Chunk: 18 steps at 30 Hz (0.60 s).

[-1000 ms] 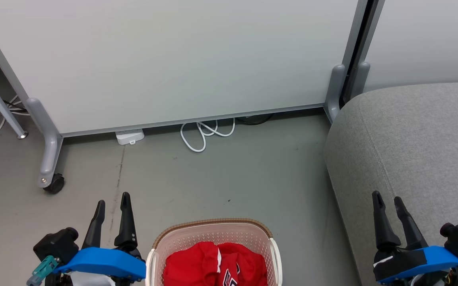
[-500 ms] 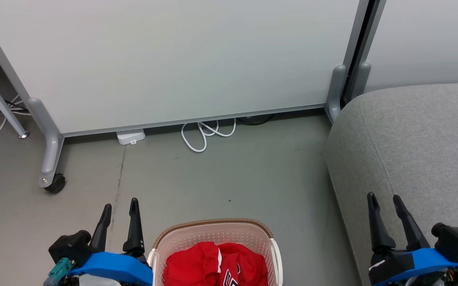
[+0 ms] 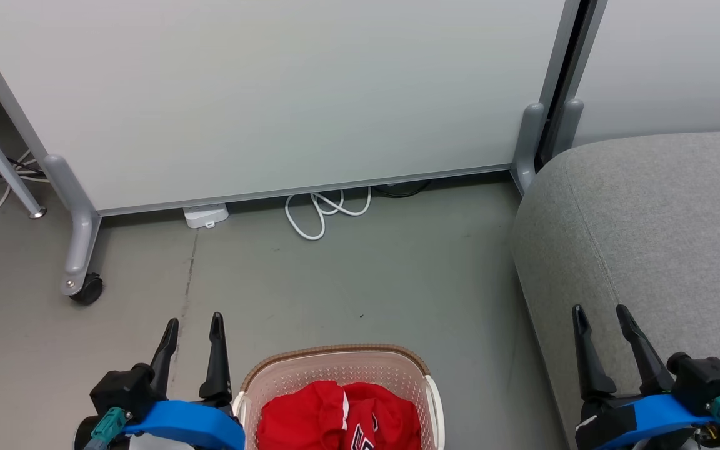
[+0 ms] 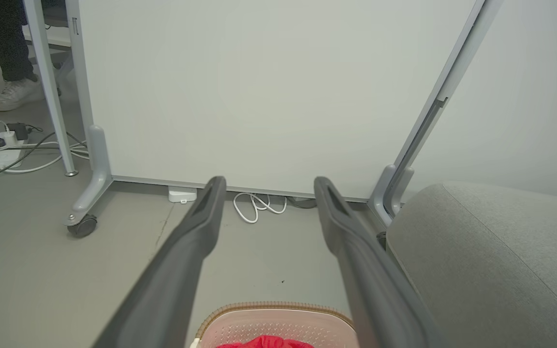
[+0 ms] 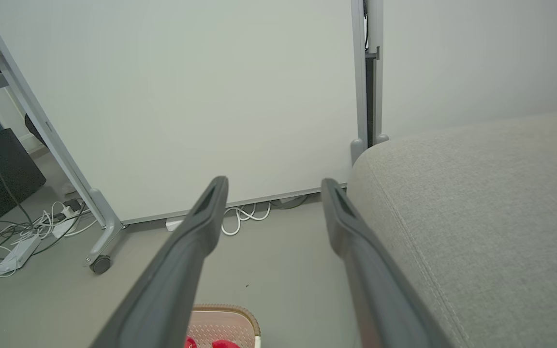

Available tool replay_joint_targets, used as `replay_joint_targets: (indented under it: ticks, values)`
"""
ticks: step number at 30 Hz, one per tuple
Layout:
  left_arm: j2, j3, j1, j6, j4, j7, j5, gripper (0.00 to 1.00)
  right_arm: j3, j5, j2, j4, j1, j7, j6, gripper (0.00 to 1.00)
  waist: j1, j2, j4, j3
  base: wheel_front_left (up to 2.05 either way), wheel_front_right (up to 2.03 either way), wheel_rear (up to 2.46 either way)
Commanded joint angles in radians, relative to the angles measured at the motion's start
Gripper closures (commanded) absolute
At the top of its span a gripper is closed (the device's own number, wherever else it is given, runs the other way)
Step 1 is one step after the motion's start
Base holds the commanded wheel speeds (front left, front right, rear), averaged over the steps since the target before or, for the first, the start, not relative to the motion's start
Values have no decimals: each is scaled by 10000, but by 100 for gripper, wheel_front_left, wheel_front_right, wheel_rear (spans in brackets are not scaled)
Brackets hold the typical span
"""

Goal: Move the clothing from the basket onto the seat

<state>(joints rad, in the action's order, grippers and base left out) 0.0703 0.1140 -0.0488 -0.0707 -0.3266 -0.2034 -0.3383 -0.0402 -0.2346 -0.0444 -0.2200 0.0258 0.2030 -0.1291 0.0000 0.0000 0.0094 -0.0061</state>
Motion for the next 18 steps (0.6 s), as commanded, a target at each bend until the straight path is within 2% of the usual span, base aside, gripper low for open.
replay_joint_targets:
  ticks: [1,18]
  values:
    - [0,-36,-191,-18,70,-94,176,0,14,243,-76,45,-90,104,-21,0,0,0,6,-1,0,0,0]
    - [-115,-71,-139,-102,-28,-426,1027,0,72,1543,-82,163,-149,433,-24,0,0,0,-3,-13,0,0,0]
